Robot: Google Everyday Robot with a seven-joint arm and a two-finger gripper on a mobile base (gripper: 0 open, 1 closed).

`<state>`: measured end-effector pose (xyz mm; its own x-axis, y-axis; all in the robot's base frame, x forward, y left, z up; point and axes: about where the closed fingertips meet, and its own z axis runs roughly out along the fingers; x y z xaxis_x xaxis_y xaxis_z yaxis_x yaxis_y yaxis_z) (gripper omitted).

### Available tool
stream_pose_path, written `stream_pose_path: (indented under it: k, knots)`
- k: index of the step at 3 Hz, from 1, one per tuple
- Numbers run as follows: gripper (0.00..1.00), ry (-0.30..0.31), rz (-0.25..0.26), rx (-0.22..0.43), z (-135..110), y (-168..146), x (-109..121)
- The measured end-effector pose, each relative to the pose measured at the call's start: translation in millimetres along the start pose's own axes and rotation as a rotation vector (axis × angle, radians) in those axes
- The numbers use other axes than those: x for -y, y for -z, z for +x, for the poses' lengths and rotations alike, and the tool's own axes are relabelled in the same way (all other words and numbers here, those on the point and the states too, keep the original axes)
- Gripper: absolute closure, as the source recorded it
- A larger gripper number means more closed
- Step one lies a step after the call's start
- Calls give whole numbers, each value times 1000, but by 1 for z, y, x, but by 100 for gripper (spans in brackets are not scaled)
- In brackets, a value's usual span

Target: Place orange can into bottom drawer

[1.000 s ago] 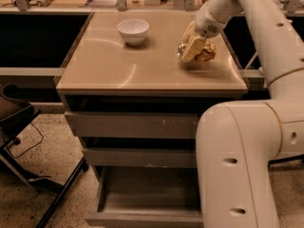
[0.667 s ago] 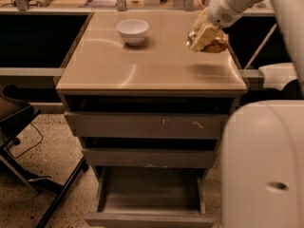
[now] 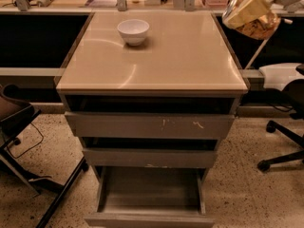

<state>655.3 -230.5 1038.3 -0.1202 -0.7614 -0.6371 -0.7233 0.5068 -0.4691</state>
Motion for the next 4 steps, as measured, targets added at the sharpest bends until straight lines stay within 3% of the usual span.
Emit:
stream_pose_path:
  k: [1, 2, 3, 4]
  knots:
    - [100, -88, 96, 126, -60, 83, -41]
    - [100, -96, 107, 243, -136, 141, -121]
    - [100, -118, 101, 226, -146, 163, -165]
    - [100, -106, 107, 229, -153, 167, -168]
